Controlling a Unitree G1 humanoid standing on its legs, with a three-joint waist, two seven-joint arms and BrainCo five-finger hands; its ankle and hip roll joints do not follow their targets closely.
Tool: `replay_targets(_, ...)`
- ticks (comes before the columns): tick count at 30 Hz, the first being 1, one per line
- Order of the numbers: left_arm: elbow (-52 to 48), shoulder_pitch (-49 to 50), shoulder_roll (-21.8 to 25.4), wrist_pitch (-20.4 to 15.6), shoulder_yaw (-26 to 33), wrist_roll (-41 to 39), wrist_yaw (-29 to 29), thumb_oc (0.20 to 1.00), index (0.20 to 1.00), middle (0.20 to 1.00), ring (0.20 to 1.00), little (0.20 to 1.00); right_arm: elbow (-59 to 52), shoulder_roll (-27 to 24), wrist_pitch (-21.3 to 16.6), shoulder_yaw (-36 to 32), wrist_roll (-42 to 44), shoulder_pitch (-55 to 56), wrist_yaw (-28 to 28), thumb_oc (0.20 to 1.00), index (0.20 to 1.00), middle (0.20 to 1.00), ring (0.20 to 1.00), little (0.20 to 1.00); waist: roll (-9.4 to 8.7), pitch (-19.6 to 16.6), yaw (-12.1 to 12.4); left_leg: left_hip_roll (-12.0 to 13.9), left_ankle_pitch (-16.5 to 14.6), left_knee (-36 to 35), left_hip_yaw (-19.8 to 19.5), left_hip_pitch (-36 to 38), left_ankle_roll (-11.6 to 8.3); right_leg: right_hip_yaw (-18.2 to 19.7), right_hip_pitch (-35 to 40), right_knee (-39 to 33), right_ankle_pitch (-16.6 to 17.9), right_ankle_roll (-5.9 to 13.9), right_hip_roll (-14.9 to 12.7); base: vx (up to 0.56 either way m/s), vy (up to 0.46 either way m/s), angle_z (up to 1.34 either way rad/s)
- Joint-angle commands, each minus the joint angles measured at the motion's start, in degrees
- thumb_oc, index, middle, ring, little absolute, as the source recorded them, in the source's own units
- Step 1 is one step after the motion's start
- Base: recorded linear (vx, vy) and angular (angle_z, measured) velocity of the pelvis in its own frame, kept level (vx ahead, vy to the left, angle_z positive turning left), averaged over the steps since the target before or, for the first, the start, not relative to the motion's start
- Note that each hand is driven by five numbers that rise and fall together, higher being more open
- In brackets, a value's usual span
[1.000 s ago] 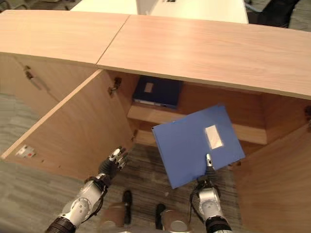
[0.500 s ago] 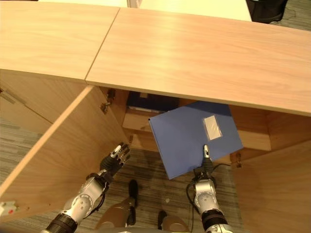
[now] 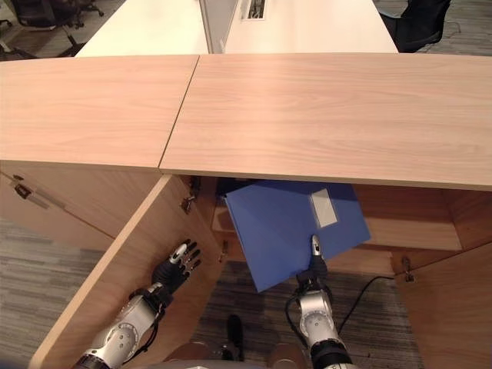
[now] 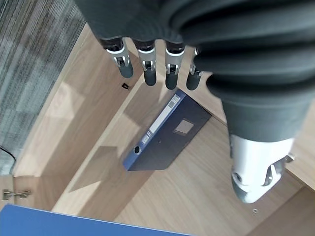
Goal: Put the empty folder in the office cabinet
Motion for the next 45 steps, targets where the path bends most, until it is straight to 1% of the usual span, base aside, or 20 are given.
replay_targets(1, -4.25, 1.52, 2.21, -1.31, 0.6, 1.07, -2.13, 1.0, 1.0, 1.0, 1.0, 1.0, -5.81, -0.83, -0.31, -0.13, -3.46, -1.19, 2.85, 0.2, 0.2, 0.2, 0.2, 0.2, -0.01, 0.1, 0.87, 4.66, -3.83, 0.23, -1.21, -0.37, -5.55, -6.27, 3.14, -12.86, 10.3, 0.84, 1.23, 0.04, -0.019, -0.49)
replay_targets(6, -3.93, 0.84, 2.3, -1.28, 0.38, 1.31, -2.03, 1.0, 1.0, 1.0, 1.0, 1.0, -7.0, -0.8, -0.48, 0.19, -3.23, -1.6, 2.77, 0.2, 0.2, 0.2, 0.2, 0.2, 0.92, 2.22, 0.5, 6.59, -5.31, 1.85, -0.75, 0.6, -6.45, -10.13, 0.93, -17.72, 11.28, 1.9, -0.92, 0.02, -0.076, -0.16)
replay_targets(8, -3.67, 0.92, 2.23, -1.22, 0.01, 1.83, -2.43, 1.0, 1.0, 1.0, 1.0, 1.0, -7.41, -0.93, -0.41, 0.36, -3.28, -1.35, 2.78, 0.2, 0.2, 0.2, 0.2, 0.2, 1.17, 2.95, 0.27, 7.01, -5.7, 2.13, -1.15, 1.42, -6.9, -9.74, 0.57, -19.7, 13.09, 2.56, -2.54, 0.06, -0.116, 0.04)
replay_targets(11, -3.75, 1.32, 2.22, -1.32, 0.07, 2.17, -3.28, 1.0, 1.0, 1.0, 1.0, 1.0, -8.07, -0.92, -0.12, 0.27, -3.51, -0.9, 3.02, 0.2, 0.2, 0.2, 0.2, 0.2, 1.32, 3.46, -0.06, 7.0, -6.21, 1.12, -1.47, 2.94, -8.1, -5.8, -0.79, -25.09, 17.6, 4.4, -4.43, 0.07, -0.149, 0.07)
replay_targets(15, -3.2, 1.35, 2.21, -1.49, 0.13, 1.69, -3.51, 1.0, 1.0, 1.0, 1.0, 1.0, -9.42, -1.39, -0.28, 0.39, -3.88, -1.63, 3.13, 0.2, 0.2, 0.2, 0.2, 0.2, 0.57, 5.32, -0.28, 8.14, -6.42, 4.09, -1.49, 1.34, -9.48, -5.25, -3.45, -30.3, 23.19, 5.56, -5.76, -0.01, -0.222, -0.04)
replay_targets(16, -3.19, 1.33, 2.21, -1.49, 0.13, 1.69, -3.52, 1.0, 1.0, 1.0, 1.0, 1.0, -9.42, -1.38, -0.28, 0.39, -3.89, -1.65, 3.12, 0.2, 0.2, 0.2, 0.2, 0.2, 0.56, 5.26, -0.26, 8.15, -6.43, 4.16, -1.47, 1.23, -9.48, -5.23, -3.53, -30.33, 23.23, 5.55, -5.76, -0.02, -0.427, -0.09)
replay_targets(20, -2.25, 1.98, 1.87, -1.76, 0.37, 1.77, -3.9, 1.0, 1.0, 1.0, 1.0, 1.0, -10.49, -1.93, -0.88, 0.19, -4.07, -0.9, 3.28, 0.2, 0.2, 0.2, 0.2, 0.2, -0.74, 4.91, -0.67, 9.88, -6.06, 4.81, -2.75, 1.35, -11.02, -3.14, -3.23, -30.52, 21.72, 5.78, -4.14, 0.08, -0.31, -0.01)
replay_targets(22, -1.96, 3.54, 0.52, -1.25, 0.18, 0.36, -3.63, 1.0, 1.0, 1.0, 1.0, 1.0, -10.84, -2.82, -0.21, 1.42, -3.03, -0.73, 4.18, 0.2, 0.2, 0.2, 0.2, 0.2, 0.17, 3.94, -1.33, 13.52, -3.63, 1.98, -3.25, 3.14, -12.56, -3.93, -3.83, -28.12, 18.93, 4.7, -1.79, 0.1, -0.385, 0.04)
replay_targets(33, -2.71, 5.02, 0.92, 0.68, -2.78, 1.01, -5.31, 1.0, 1.0, 1.0, 1.0, 1.0, -12.64, -4.88, -1.03, 0.71, -2.59, 1.85, 4.32, 0.2, 0.2, 0.2, 0.2, 0.2, 2.49, 1.54, -2.96, 19.93, 3.14, -5.76, -3.47, 8.78, -15.99, -6.12, -4.03, -18.4, 10.12, 1.13, 2.83, 0.08, -0.205, 0.07)
replay_targets(34, -2.68, 5.33, 0.88, 0.61, -2.46, 0.56, -5.1, 1.0, 1.0, 1.0, 1.0, 1.0, -12.46, -5.09, -1.41, 0.89, -2.63, 1.92, 4.07, 0.2, 0.2, 0.2, 0.2, 0.2, 2.39, 1.49, -2.8, 21.7, 5.2, -5.79, -3.3, 8.5, -16.76, -6.69, -3.84, -18.06, 8.35, -0.21, 4.44, 0.02, -0.171, 0.01)
replay_targets(35, -2.68, 5.33, 0.88, 0.61, -2.45, 0.56, -5.1, 1.0, 1.0, 1.0, 1.0, 1.0, -12.46, -5.09, -1.41, 0.89, -2.63, 1.92, 4.07, 0.2, 0.2, 0.2, 0.2, 0.2, 2.42, 1.49, -2.81, 21.74, 5.21, -5.81, -3.31, 8.5, -16.78, -6.71, -3.82, -18.07, 8.35, -0.23, 4.47, 0.03, -0.253, 0.01)
replay_targets(37, -2.24, 5.45, 0.48, 0.83, -2.24, -0.26, -4.59, 1.0, 1.0, 1.0, 1.0, 1.0, -12.65, -5.34, -1.9, 0.97, -2.44, 1.87, 3.75, 0.2, 0.2, 0.2, 0.2, 0.2, 1.9, 1.96, -2.6, 23.61, 9.07, -3.87, -3.55, 7.24, -17.31, -7.4, -2.46, -18.32, 6.07, -1.11, 5.9, 0.03, -0.267, 0.02)
replay_targets(38, -1.59, 5.08, 0.0, 0.79, -2.21, -0.57, -4.27, 1.0, 1.0, 1.0, 1.0, 1.0, -13.22, -6.04, -2.69, 0.52, -2.78, 1.96, 3.04, 0.2, 0.2, 0.2, 0.2, 0.2, 0.66, 2.7, -2.74, 24.27, 9.44, -0.26, -0.58, 5.06, -16.15, -8.9, -1.25, -19.46, 5.62, -2.37, 6.23, 0.01, -0.272, 0.17)
replay_targets(39, -1.56, 5.04, -0.01, 0.78, -2.21, -0.56, -4.28, 1.0, 1.0, 1.0, 1.0, 1.0, -13.25, -6.03, -2.69, 0.52, -2.81, 1.95, 3.01, 0.2, 0.2, 0.2, 0.2, 0.2, 0.67, 2.71, -2.77, 24.3, 9.36, -0.09, -0.64, 4.96, -16.15, -8.94, -1.22, -19.51, 5.63, -2.39, 6.25, -0.04, -0.248, 0.33)
replay_targets(40, -1.56, 4.87, -0.05, 0.74, -2.22, -0.65, -4.21, 1.0, 1.0, 1.0, 1.0, 1.0, -13.4, -6.29, -2.82, 0.33, -2.76, 1.74, 2.74, 0.2, 0.2, 0.2, 0.2, 0.2, 0.22, 3.01, -2.81, 23.51, 7.11, 1.69, 0.77, 4.23, -15.23, -9.25, -1.22, -19.41, 5.47, -2.67, 6.06, -0.04, -0.177, 0.43)
replay_targets(41, -1.44, 4.14, -0.08, 0.44, -2.76, -0.69, -4.02, 1.0, 1.0, 1.0, 1.0, 1.0, -14.35, -7.06, -3.15, 0.25, -3.55, 0.78, 2.17, 0.2, 0.2, 0.2, 0.2, 0.2, -0.28, 4.11, -2.23, 18.43, 1.06, 6.19, -0.12, 0.76, -13.26, -9.18, -0.4, -20.59, 6.18, -2.79, 5.96, -0.04, -0.17, 0.39)
replay_targets(42, -1.42, 4.08, -0.08, 0.43, -2.78, -0.69, -4.01, 1.0, 1.0, 1.0, 1.0, 1.0, -14.38, -7.06, -3.14, 0.21, -3.58, 0.77, 2.13, 0.2, 0.2, 0.2, 0.2, 0.2, -0.26, 4.11, -2.3, 18.39, 0.76, 6.6, -0.24, 0.51, -13.16, -9.26, -0.41, -20.56, 6.16, -2.71, 5.87, -0.04, -0.159, 0.43)
replay_targets(43, -1.56, 3.44, -0.28, 0.84, -3.95, -0.5, -4.14, 1.0, 1.0, 1.0, 1.0, 1.0, -15.41, -6.84, -3.23, -0.43, -3.67, 0.57, 1.69, 0.2, 0.2, 0.2, 0.2, 0.2, -0.17, 4.46, -2.29, 14.73, -1.26, 8.03, 0.23, -3.17, -12.49, -10.01, 0.6, -22.34, 6.78, -2.55, 6.18, -0.01, -0.052, 0.33)
replay_targets(44, -1.56, 3.44, -0.28, 0.84, -3.95, -0.5, -4.14, 1.0, 1.0, 1.0, 1.0, 1.0, -15.41, -6.84, -3.23, -0.43, -3.67, 0.58, 1.69, 0.2, 0.2, 0.2, 0.2, 0.2, -0.16, 4.45, -2.3, 14.73, -1.28, 8.05, 0.22, -3.2, -12.49, -10.02, 0.59, -22.34, 6.78, -2.55, 6.19, 0.03, -0.053, 0.34)
replay_targets(45, -2.1, 3.53, -0.16, 1.3, -4.54, 0.07, -4.41, 1.0, 1.0, 1.0, 1.0, 1.0, -16.32, -6.95, -3.95, -0.48, -4.28, -0.29, 1.15, 0.2, 0.2, 0.2, 0.2, 0.2, 0.53, 4.48, -2.0, 12.77, -1.05, 5.97, 1.39, -4.37, -12.52, -9.87, 1.09, -23.46, 6.59, -2.41, 7.67, 0.04, 0.006, 0.19)
